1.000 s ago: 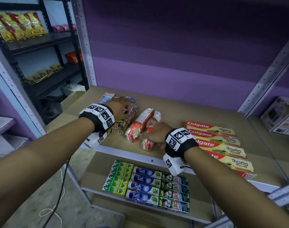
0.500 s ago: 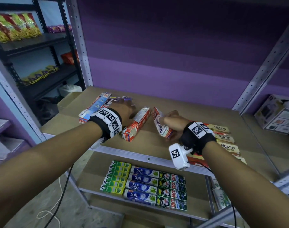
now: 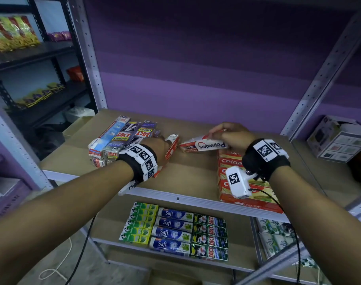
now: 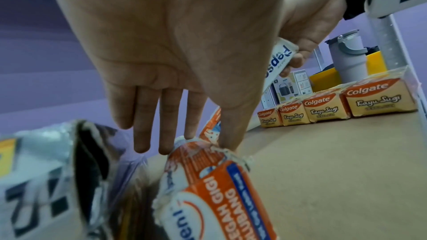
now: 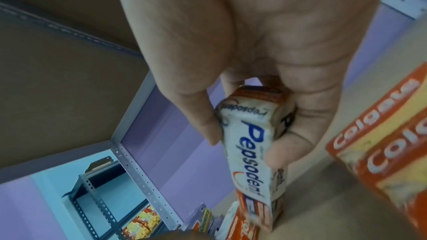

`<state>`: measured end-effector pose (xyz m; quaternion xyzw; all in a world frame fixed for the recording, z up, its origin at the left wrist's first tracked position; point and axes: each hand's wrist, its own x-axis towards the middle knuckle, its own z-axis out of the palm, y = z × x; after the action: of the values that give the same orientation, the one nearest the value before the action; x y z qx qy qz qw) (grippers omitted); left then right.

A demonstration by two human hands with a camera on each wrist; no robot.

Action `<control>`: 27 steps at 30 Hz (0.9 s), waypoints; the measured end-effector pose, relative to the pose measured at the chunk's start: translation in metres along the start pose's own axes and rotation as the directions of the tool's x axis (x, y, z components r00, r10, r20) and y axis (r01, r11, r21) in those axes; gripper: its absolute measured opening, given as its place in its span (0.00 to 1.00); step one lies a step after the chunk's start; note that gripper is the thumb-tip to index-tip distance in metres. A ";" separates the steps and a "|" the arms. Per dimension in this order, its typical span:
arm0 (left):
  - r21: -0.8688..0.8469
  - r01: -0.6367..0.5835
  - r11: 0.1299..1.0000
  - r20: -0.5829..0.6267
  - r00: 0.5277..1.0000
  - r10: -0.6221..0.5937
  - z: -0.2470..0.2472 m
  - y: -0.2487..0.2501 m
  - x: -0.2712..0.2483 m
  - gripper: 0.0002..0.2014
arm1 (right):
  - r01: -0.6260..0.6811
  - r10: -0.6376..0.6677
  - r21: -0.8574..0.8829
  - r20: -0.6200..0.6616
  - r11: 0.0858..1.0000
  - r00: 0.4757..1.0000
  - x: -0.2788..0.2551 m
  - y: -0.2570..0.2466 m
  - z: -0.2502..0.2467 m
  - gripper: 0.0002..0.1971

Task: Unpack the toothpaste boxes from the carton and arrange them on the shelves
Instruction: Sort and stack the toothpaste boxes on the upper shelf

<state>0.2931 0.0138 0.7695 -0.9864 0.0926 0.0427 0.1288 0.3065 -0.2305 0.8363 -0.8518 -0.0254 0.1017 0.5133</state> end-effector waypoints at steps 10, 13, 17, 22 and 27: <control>-0.171 0.025 0.985 0.049 0.999 -0.016 0.010 0.000 0.007 0.46 | 0.348 -0.382 -0.392 -0.010 0.852 0.924 0.001 -0.028 -0.008 0.16; -0.254 0.012 0.967 -0.011 1.000 -0.015 0.017 -0.005 0.011 0.48 | 0.343 -0.383 -0.358 -0.046 0.869 0.923 0.006 -0.026 -0.002 0.27; -0.398 0.066 0.915 0.032 0.998 -0.058 0.014 -0.016 0.016 0.42 | 0.280 -0.304 -0.147 -0.175 0.949 0.936 0.015 -0.012 0.008 0.34; -0.575 0.145 0.805 0.114 0.989 -0.097 0.007 -0.025 0.016 0.37 | 0.195 -0.203 -0.055 -0.216 0.979 0.955 0.026 0.005 0.013 0.34; -0.862 0.267 0.432 0.232 0.964 -0.133 0.016 -0.014 0.016 0.33 | 0.160 -0.154 0.011 -0.204 0.987 0.967 0.031 0.014 0.023 0.35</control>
<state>0.3104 0.0291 0.7555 -0.9073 -0.0694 0.1325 -0.3930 0.3315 -0.2123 0.8089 -0.8460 -0.0391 -0.0263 0.5310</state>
